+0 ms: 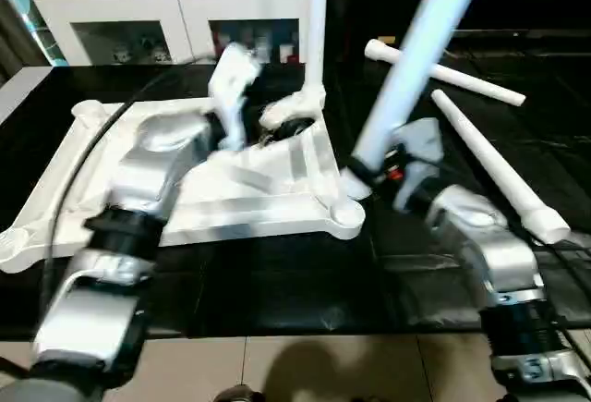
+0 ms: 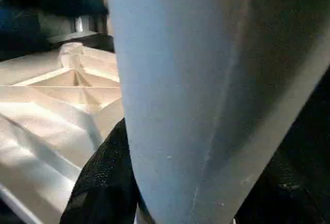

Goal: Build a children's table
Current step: Pick table leg

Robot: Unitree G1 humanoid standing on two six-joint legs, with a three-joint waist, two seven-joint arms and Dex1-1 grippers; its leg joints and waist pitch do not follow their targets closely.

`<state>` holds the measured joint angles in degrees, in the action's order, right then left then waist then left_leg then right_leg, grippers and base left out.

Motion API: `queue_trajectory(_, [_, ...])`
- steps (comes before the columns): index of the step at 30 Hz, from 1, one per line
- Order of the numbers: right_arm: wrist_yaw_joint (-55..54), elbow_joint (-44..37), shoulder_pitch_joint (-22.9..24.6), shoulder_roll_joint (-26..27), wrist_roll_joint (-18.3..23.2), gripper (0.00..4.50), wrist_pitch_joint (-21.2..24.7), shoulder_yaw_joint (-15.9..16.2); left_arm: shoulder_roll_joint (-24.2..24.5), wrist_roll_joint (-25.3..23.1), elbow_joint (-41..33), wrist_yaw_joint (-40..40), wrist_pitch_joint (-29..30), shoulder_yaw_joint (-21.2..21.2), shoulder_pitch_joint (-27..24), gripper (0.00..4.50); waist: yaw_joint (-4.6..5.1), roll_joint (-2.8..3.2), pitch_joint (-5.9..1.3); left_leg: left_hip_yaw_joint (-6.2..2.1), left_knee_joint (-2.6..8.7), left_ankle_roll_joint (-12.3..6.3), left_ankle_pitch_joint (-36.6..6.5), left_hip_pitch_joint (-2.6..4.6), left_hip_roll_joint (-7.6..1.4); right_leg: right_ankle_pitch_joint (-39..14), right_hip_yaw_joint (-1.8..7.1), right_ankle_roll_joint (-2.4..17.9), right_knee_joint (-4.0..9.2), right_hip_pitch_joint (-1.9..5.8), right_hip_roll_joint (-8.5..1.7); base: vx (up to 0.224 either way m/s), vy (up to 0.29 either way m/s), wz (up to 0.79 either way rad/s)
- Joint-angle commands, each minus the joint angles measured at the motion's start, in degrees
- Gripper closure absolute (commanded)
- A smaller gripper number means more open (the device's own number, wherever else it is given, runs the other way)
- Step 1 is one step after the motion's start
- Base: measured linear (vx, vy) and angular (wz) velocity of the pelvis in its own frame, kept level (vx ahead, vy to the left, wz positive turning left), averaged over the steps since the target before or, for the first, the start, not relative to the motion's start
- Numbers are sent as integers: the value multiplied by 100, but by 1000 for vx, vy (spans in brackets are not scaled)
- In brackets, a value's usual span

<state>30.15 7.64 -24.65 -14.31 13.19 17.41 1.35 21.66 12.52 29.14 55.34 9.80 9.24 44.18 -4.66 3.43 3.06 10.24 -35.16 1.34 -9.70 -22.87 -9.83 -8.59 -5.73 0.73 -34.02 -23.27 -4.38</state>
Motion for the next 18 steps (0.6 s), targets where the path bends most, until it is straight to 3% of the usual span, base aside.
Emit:
queue_trajectory(1, [-69, -81, 42, -5, 36, 258, -1, -117, 58, -171, 98, 319, -137, 243, -86, 39, 34, 1, -429, -152, 466, 35, -1597, 182, -333, -1743, 340, 956, 417, 262, -467, 0, 0, 0])
queue_trajectory(6, [-75, -211, 111, -9, 107, 258, 82, -183, 230, -475, 396, 1053, -208, 736, -235, 28, 34, 19, -417, -167, 490, 110, -1806, 200, -334, -1923, 344, 910, 445, 258, -472, 0, 0, 0])
queue_trajectory(12, [-74, -275, 170, -30, 156, 258, 156, -197, 195, -530, 594, 1177, 142, 842, -159, 28, 68, 24, -418, -167, 491, 143, -1862, 205, -338, -1865, 344, 1009, 425, 266, -480, 0, 0, 0])
queue_trajectory(13, [-71, -280, 179, -31, 155, 258, 167, -194, 175, -528, 639, 1183, 242, 848, -137, 57, 77, 31, -415, -166, 492, 142, -1902, 202, -333, -1895, 342, 1017, 433, 273, -477, 0, 0, 0])
queue_trajectory(17, [-69, -330, 227, -22, 128, 258, 197, -146, 81, -777, 1094, 970, 363, 950, -3, 82, 94, 23, -407, -170, 487, 129, -1938, 198, -319, -2002, 335, 1000, 456, 277, -482, 0, 0, 0])
queue_trajectory(18, [-72, -348, 236, -19, 132, 258, 215, -136, 74, -833, 1173, 936, 377, 972, 18, 96, 103, 61, -405, -179, 486, 129, -1972, 207, -314, -2044, 331, 974, 465, 273, -476, 0, 0, 0])
